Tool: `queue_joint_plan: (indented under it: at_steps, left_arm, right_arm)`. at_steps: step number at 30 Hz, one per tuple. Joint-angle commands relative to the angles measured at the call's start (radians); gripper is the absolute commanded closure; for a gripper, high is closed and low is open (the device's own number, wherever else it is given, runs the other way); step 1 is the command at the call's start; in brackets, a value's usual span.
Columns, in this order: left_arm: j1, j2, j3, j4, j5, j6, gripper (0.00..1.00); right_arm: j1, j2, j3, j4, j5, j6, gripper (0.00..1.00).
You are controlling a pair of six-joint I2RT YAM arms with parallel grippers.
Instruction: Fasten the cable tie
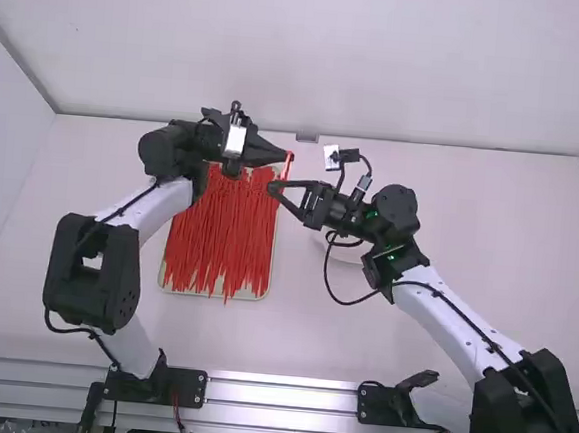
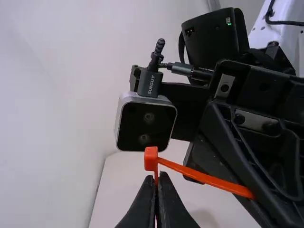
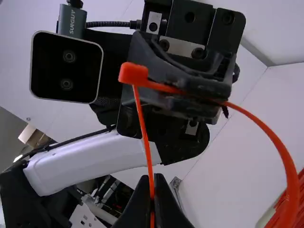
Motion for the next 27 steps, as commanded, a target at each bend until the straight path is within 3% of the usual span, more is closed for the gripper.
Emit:
queue_joint_plan:
  at_steps: [1, 27]
  left_arm:
    - [-0.009, -0.009, -0.006, 0.008, 0.019, 0.015, 0.99]
    - [-0.063, -0.01, -0.019, 0.008, 0.047, 0.008, 0.99]
  right_arm:
    - [0.0, 0.002, -0.009, 0.022, 0.013, 0.01, 1.0]
    - [-0.092, 0.002, -0.008, 0.07, 0.027, 0.036, 1.0]
